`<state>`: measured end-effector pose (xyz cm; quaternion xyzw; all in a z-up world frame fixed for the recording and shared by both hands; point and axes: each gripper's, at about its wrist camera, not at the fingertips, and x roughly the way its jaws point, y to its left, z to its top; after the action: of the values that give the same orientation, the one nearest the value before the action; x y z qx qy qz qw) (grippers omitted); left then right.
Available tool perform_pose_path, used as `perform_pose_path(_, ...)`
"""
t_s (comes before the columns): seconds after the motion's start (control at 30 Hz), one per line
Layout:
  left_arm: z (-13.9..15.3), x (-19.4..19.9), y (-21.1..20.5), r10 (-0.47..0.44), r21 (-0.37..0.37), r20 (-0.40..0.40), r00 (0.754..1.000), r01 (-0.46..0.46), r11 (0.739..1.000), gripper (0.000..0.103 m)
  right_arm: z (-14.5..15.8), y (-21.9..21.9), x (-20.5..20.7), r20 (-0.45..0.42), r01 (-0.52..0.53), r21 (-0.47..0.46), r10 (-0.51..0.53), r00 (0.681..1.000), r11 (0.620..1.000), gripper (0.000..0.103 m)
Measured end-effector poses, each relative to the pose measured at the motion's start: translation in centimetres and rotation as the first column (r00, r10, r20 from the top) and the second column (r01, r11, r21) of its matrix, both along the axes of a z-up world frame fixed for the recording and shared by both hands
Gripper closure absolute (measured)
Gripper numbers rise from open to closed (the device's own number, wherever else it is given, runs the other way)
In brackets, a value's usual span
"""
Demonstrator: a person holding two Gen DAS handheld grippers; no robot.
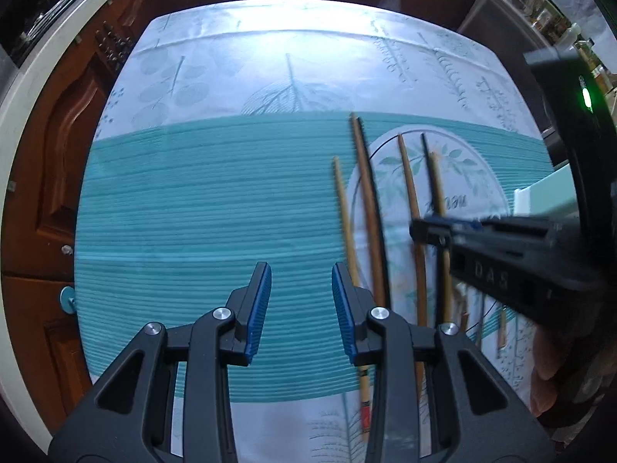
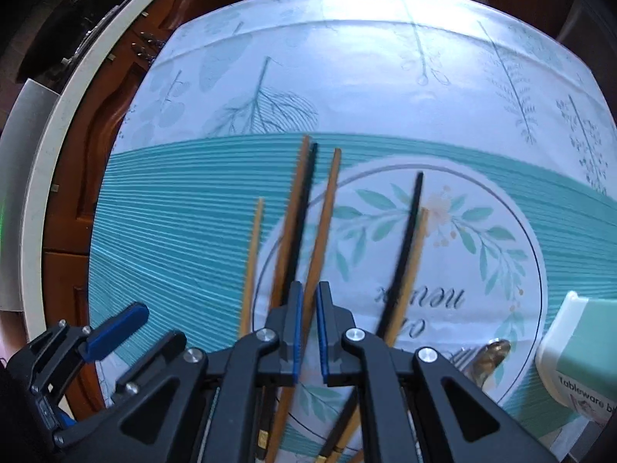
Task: Organize utensils
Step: 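Close the left tool on a brown chopstick while the right tool grasps a wooden chopstick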
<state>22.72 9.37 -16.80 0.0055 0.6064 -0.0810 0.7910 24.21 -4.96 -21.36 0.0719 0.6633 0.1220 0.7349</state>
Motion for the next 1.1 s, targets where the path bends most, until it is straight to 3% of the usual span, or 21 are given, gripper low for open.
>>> perform_pose_path(0.1, 0.5, 1.0, -1.0, -0.012, 0.006, 0.022, 1.0, 0.012, 1.0, 0.074, -0.1, -1.2, -0.6, -0.014, 0.016, -0.002, -0.016, 1.0, 1.0, 0.097)
perform_pose_path(0.3, 0.2, 4.8, -3.3, -0.039, -0.018, -0.034, 0.999, 0.038, 0.999, 0.075, 0.0, -3.5, -2.4, 0.007, 0.027, -0.003, -0.027, 1.0, 1.0, 0.097)
perform_pose_path(0.47, -1.4, 7.0, -5.4, -0.065, 0.013, -0.097, 0.993, 0.067, 0.998, 0.089, -0.1, -4.9, -3.5, -0.009, 0.041, 0.049, -0.041, 0.999, 0.998, 0.097)
perform_pose_path(0.63, -2.6, 7.4, -6.3, -0.076, 0.019, -0.122, 0.99, 0.078, 0.997, 0.095, -0.3, -5.4, -3.6, -0.023, 0.054, 0.095, -0.052, 0.998, 0.994, 0.098)
perform_pose_path(1.1, -3.9, 7.2, -6.9, -0.086, 0.035, -0.169, 0.982, 0.093, 0.995, 0.095, -0.4, -6.0, -3.8, -0.027, 0.066, 0.141, -0.063, 0.998, 0.988, 0.098)
